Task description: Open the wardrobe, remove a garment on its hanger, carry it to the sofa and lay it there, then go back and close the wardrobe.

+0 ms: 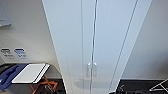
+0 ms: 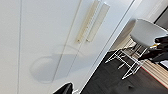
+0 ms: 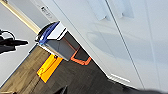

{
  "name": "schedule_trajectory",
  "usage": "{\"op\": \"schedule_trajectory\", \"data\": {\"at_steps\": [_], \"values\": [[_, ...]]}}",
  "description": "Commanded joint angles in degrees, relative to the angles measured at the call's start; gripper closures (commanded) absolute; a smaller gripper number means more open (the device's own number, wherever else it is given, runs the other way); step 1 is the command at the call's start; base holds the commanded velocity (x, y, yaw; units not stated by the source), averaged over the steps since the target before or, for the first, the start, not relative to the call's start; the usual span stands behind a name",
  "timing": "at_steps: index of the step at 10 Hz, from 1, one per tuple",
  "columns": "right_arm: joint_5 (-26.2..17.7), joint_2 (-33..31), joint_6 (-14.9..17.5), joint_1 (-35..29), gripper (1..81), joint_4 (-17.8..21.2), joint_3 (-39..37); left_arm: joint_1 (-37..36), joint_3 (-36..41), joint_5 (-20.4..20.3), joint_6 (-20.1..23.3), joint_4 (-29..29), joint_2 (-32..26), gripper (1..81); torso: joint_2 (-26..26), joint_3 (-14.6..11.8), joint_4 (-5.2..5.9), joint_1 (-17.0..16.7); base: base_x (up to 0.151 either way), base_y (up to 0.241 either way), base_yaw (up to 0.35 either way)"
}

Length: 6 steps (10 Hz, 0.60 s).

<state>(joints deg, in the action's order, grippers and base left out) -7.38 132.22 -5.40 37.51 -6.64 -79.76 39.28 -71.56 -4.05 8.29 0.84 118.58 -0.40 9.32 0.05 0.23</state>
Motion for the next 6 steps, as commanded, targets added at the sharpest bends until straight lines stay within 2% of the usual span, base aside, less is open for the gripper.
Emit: {"op": "schedule_trajectory", "data": {"at_steps": [1, 6], "values": [[-0.71, -0.44, -0.05, -10.38, 1.0, 0.14, -0.02, -8.02, 0.63, 0.71, -0.99, 0.04, -0.88, 1.0, 0.0, 0.0, 0.0, 0.0, 0.0, 0.0, 0.0], [-0.71, 2.11, -0.14, -14.34, 1.0, 0.14, -3.55, -10.49, -2.89, 0.97, -1.7, -0.67, 2.46, 1.0, 0.02, 0.02, 0.0, 0.04, 0.0, 0.0, 0.0]]}}
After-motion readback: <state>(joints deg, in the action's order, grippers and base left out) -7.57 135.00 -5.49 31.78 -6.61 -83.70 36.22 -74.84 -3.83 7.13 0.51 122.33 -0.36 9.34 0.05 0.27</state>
